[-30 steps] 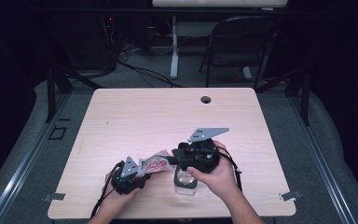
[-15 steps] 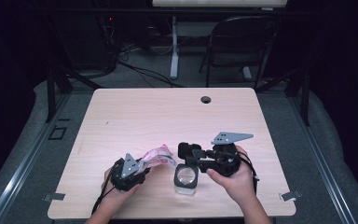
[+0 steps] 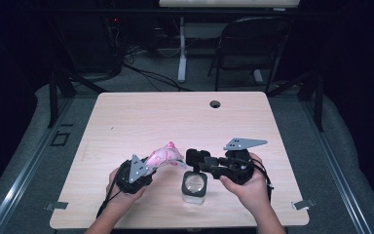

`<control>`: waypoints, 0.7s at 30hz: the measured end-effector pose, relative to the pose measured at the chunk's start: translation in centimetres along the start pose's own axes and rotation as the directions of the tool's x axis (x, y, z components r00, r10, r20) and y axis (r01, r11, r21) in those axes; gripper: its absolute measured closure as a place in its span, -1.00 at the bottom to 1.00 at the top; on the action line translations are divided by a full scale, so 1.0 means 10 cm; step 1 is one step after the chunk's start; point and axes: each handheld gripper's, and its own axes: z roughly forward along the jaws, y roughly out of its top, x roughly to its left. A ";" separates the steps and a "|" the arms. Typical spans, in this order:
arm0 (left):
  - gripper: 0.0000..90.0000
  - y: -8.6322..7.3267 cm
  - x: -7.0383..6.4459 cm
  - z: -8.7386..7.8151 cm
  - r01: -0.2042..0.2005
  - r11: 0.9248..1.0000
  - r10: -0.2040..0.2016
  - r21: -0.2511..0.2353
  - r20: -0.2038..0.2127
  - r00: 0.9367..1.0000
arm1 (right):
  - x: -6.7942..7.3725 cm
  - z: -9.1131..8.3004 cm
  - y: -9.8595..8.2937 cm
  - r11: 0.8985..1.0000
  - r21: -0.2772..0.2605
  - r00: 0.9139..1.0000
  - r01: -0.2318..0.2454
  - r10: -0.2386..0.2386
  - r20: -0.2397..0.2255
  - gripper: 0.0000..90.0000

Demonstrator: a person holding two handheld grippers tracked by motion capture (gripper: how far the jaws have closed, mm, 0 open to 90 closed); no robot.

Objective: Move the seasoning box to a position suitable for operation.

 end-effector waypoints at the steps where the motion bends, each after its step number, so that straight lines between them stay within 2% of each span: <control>1: 0.28 0.02 0.01 0.01 0.001 1.000 -0.001 -0.006 -0.002 1.000 | 0.00 0.00 0.00 1.000 0.003 1.000 0.005 -0.005 0.011 0.43; 6: 0.28 0.09 0.05 0.05 -0.019 0.999 0.018 -0.025 -0.036 0.999 | 0.01 0.04 -0.01 1.000 0.016 0.999 0.017 -0.017 0.028 0.38; 8: 0.28 0.09 0.05 0.05 -0.027 0.999 0.026 -0.030 -0.046 0.999 | 0.01 0.05 -0.01 1.000 0.022 0.999 0.017 -0.018 0.033 0.38; 10: 0.28 0.07 0.05 0.04 -0.054 0.998 0.052 -0.027 -0.065 0.997 | 0.00 0.05 -0.01 1.000 0.025 0.999 0.017 -0.018 0.033 0.38; 13: 0.28 0.06 0.04 0.02 -0.076 0.997 0.074 -0.028 -0.071 0.995 | -0.03 0.05 -0.03 0.999 0.036 0.999 0.025 -0.027 0.046 0.38; 17: 0.28 0.05 0.00 0.00 -0.098 0.995 0.095 -0.031 -0.086 0.992 | -0.05 0.06 -0.05 0.999 0.033 0.999 0.010 -0.012 0.044 0.38; 21: 0.28 0.03 -0.04 0.00 -0.146 0.989 0.143 -0.016 -0.114 0.983 | -0.05 0.07 -0.06 0.999 0.034 0.999 0.006 -0.008 0.041 0.45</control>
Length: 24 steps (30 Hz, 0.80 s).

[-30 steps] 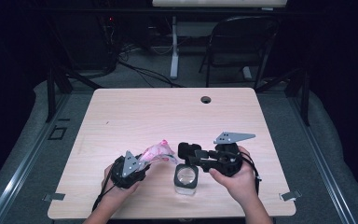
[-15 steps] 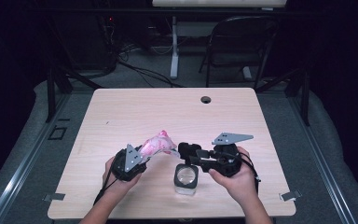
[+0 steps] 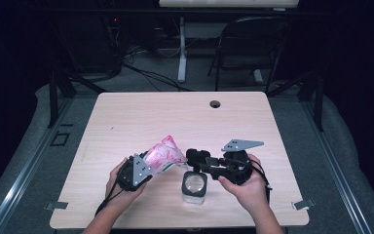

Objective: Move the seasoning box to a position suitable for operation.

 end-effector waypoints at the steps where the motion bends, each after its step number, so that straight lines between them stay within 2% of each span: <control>1: 0.28 -0.01 -0.01 0.00 0.003 1.000 -0.003 0.003 0.001 1.000 | 0.00 0.00 0.00 1.000 0.002 1.000 -0.001 0.001 -0.002 0.49; 3: 0.28 -0.02 -0.02 0.01 -0.007 1.000 0.007 0.008 -0.008 1.000 | -0.01 0.01 -0.01 1.000 0.006 1.000 -0.006 0.007 -0.015 0.54; 8: 0.29 -0.02 -0.06 0.01 -0.045 0.999 0.045 0.010 -0.031 0.998 | -0.01 0.03 -0.02 1.000 0.003 1.000 -0.011 0.011 -0.011 0.61; 16: 0.29 0.00 -0.13 -0.02 -0.122 0.992 0.122 0.010 -0.086 0.989 | -0.01 -0.02 -0.02 0.999 -0.026 1.000 -0.019 0.019 -0.015 0.66; 24: 0.29 0.01 -0.16 -0.04 -0.146 0.989 0.146 0.008 -0.102 0.984 | -0.01 -0.03 -0.02 0.999 -0.035 1.000 -0.020 0.019 -0.024 0.68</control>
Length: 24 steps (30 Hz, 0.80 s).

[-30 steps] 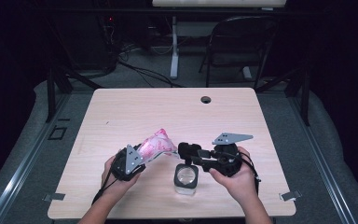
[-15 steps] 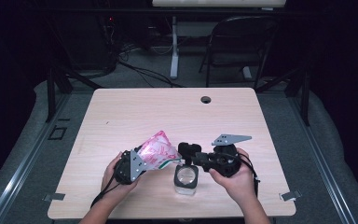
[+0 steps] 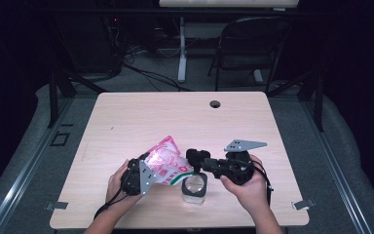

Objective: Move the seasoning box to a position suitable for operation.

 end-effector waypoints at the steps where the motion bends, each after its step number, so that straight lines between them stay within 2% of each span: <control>1: 0.29 0.00 0.00 0.00 -0.001 1.000 0.001 0.001 0.000 1.000 | 0.00 0.00 0.00 1.000 0.000 1.000 0.000 0.000 0.000 0.68; 17: 0.29 0.02 -0.02 -0.01 -0.019 1.000 0.019 -0.006 -0.009 1.000 | 0.01 0.00 0.01 1.000 0.005 1.000 -0.006 0.006 -0.014 0.69; 24: 0.29 0.03 -0.03 -0.04 -0.031 1.000 0.031 -0.003 -0.012 0.999 | 0.11 -0.01 0.15 1.000 0.021 0.999 0.016 -0.016 -0.031 0.68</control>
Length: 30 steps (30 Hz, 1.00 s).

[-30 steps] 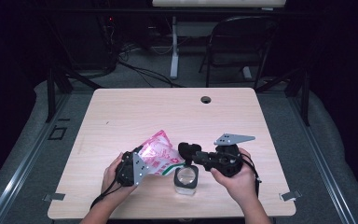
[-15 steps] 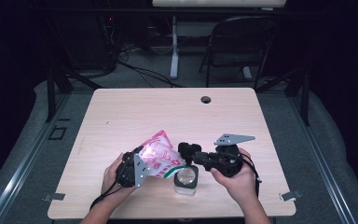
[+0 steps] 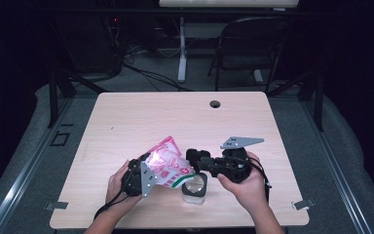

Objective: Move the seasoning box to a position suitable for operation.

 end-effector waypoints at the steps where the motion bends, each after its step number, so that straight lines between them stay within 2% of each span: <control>1: 0.29 0.00 0.00 0.00 -0.003 1.000 0.003 0.000 0.004 1.000 | 0.01 0.01 0.02 1.000 -0.001 1.000 0.002 -0.002 -0.001 0.68; 8: 0.29 0.02 -0.04 -0.01 -0.022 1.000 0.022 -0.002 0.004 1.000 | 0.11 0.06 0.09 1.000 0.013 1.000 0.015 -0.014 -0.026 0.67; 13: 0.29 0.03 -0.06 -0.01 -0.028 1.000 0.028 -0.007 0.005 1.000 | 0.17 0.15 0.11 0.999 0.042 0.999 0.033 -0.032 -0.036 0.65; 18: 0.29 0.03 -0.07 -0.01 -0.040 0.999 0.040 -0.009 -0.001 0.999 | 0.15 0.25 0.10 0.997 0.070 0.999 0.029 -0.027 -0.033 0.68; 21: 0.29 0.03 -0.08 0.00 -0.041 0.999 0.041 -0.008 0.001 0.999 | 0.15 0.27 0.08 0.997 0.073 0.999 0.029 -0.026 -0.036 0.87; 24: 0.29 0.03 -0.08 0.00 -0.045 0.999 0.045 -0.008 -0.002 0.999 | 0.14 0.27 0.08 0.997 0.065 0.999 0.032 -0.030 -0.027 0.96; 28: 0.29 0.03 -0.08 0.00 -0.063 0.998 0.063 -0.009 -0.019 0.998 | 0.12 0.26 0.07 0.997 0.067 0.999 0.031 -0.029 -0.031 0.97; 30: 0.29 0.03 -0.09 0.00 -0.063 0.998 0.063 -0.009 -0.019 0.998 | 0.11 0.27 0.05 0.997 0.070 0.999 0.024 -0.022 -0.030 0.90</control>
